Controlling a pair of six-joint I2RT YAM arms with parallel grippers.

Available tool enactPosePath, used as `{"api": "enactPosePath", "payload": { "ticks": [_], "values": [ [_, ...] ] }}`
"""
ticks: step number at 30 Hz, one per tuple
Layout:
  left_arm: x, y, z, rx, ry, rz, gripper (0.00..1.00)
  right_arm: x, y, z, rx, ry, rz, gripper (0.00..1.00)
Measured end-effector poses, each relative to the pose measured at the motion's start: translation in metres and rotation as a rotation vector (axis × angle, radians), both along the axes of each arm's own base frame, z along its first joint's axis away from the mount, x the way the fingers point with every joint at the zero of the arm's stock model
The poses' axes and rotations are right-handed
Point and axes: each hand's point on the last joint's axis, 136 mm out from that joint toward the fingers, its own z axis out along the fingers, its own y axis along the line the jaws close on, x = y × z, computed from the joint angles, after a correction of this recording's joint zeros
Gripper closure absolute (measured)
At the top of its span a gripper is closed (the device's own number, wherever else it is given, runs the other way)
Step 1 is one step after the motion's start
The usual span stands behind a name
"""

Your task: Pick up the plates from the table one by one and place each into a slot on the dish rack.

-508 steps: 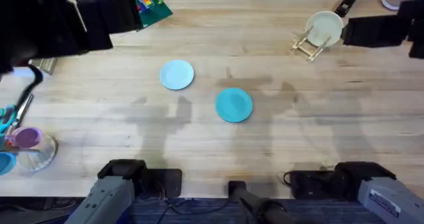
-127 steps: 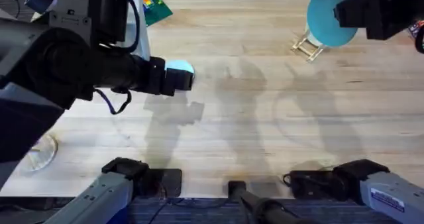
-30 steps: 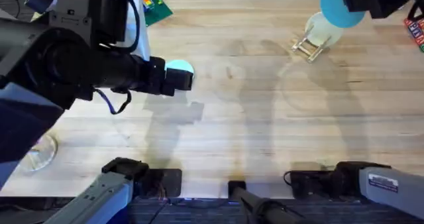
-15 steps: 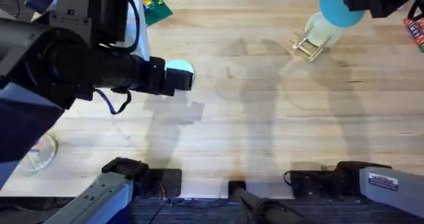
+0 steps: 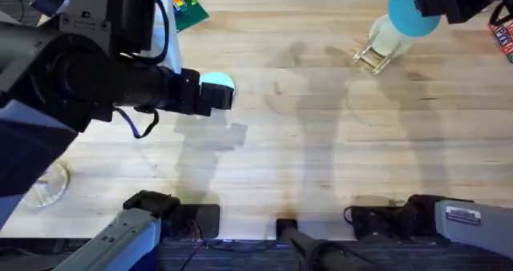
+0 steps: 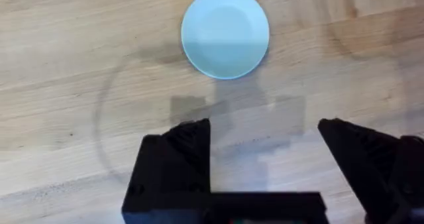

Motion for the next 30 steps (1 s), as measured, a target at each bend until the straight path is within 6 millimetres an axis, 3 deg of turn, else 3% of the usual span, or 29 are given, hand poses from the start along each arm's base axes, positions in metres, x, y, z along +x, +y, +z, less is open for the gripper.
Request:
{"api": "enactPosePath", "payload": {
  "ticks": [30],
  "values": [
    [0.000,0.000,0.000,0.000,0.000,0.000,0.007,0.014,-0.007,-0.013,-0.008,0.002,0.034,0.973]
  ]
}}
